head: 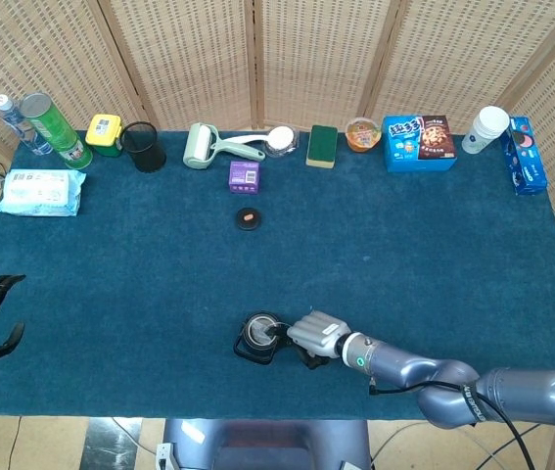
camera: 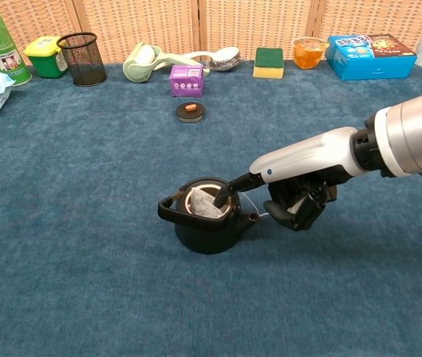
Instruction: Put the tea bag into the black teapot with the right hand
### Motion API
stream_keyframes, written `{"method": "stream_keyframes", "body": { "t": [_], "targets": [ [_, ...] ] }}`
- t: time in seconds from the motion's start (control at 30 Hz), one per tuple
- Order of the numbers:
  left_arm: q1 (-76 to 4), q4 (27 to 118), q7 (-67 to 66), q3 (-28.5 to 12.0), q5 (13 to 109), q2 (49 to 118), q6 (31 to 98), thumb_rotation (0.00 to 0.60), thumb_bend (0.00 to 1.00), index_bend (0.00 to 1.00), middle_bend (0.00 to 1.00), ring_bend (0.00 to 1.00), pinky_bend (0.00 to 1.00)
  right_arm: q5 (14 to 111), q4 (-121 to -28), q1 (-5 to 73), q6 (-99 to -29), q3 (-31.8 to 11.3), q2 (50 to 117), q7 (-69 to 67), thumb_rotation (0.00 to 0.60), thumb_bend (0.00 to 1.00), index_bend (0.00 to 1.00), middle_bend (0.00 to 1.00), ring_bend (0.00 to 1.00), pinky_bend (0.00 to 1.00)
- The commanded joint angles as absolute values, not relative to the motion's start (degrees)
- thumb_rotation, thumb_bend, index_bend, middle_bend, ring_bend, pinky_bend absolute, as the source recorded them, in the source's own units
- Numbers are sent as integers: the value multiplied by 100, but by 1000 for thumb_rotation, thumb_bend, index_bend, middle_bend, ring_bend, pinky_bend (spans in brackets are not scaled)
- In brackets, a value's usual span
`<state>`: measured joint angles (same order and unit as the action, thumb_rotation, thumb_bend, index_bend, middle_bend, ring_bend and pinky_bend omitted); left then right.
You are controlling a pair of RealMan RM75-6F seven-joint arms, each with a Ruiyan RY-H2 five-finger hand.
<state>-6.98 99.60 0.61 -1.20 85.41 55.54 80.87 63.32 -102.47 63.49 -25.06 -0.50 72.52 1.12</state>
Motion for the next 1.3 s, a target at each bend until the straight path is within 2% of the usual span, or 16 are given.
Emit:
{"method": "stream_keyframes", "body": {
  "t": [0.03,0.63,1.3],
  "targets": [
    [-689,9948,70,-118,8532,5554,8094,600,450,157,192,84,144,6205,-10212,6413,-2536,-18,7304,217,600,981,57,1000,1000,1000],
    [-700,9821,168,-112,8539,5631,8067,600,450,157,193,84,144,6063,-10875,6429,-2848,-47,6875,443,600,969,57,1000,1000,1000],
    [-691,9778,193,-97,8528,5637,8048,600,449,157,193,84,144,5775,-10506,6522,-2787,160,7225,631,600,968,57,1000,1000,1000]
  ]
}}
